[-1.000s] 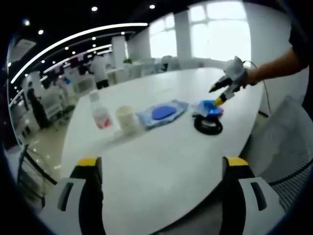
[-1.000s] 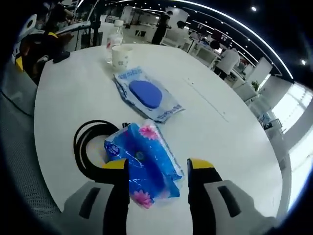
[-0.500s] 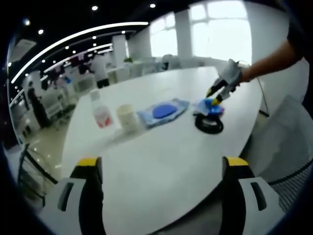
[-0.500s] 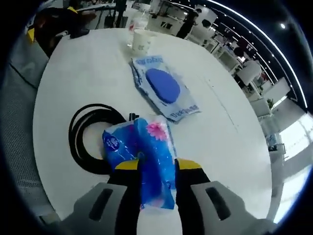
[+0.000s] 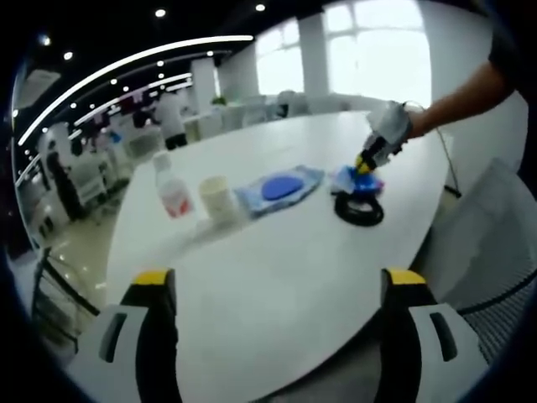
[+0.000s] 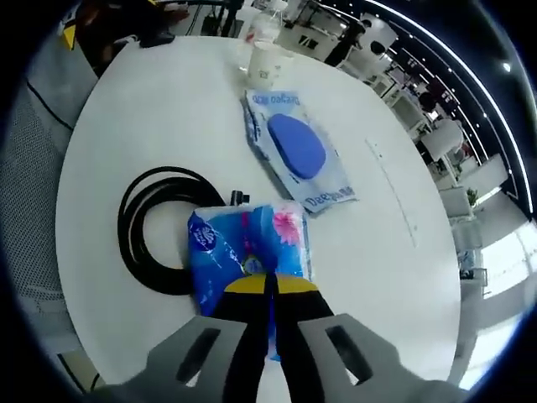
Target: Arrange the tabletop items into an orderly group along one side of the table until the central work area is clear of visible clutter.
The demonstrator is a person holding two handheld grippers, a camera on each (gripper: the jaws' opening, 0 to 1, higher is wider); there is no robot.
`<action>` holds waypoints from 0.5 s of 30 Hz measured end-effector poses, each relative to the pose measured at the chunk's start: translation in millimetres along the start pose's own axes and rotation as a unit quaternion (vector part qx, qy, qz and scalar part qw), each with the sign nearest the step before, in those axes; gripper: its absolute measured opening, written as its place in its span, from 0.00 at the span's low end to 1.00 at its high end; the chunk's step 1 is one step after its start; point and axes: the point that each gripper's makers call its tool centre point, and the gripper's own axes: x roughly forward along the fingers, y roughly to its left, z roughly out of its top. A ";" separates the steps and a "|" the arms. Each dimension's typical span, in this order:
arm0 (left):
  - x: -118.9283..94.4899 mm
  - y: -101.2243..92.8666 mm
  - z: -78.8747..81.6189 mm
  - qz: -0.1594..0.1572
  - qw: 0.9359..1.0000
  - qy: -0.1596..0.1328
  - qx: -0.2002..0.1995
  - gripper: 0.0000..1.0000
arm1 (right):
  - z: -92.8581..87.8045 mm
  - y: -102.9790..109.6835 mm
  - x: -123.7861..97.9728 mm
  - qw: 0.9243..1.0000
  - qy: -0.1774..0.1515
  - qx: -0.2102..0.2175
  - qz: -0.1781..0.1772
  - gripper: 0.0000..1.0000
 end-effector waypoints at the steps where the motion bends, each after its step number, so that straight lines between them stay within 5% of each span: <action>1: 0.1 -0.4 -0.3 -0.001 1.000 0.001 0.001 0.98 | -0.2 -0.9 -1.1 1.000 0.000 -0.002 -0.002 0.00; 15: 0.1 -1.1 -0.6 -0.006 1.000 0.001 0.002 0.98 | -2.2 -10.9 -13.9 0.999 -0.003 -0.026 -0.019 0.00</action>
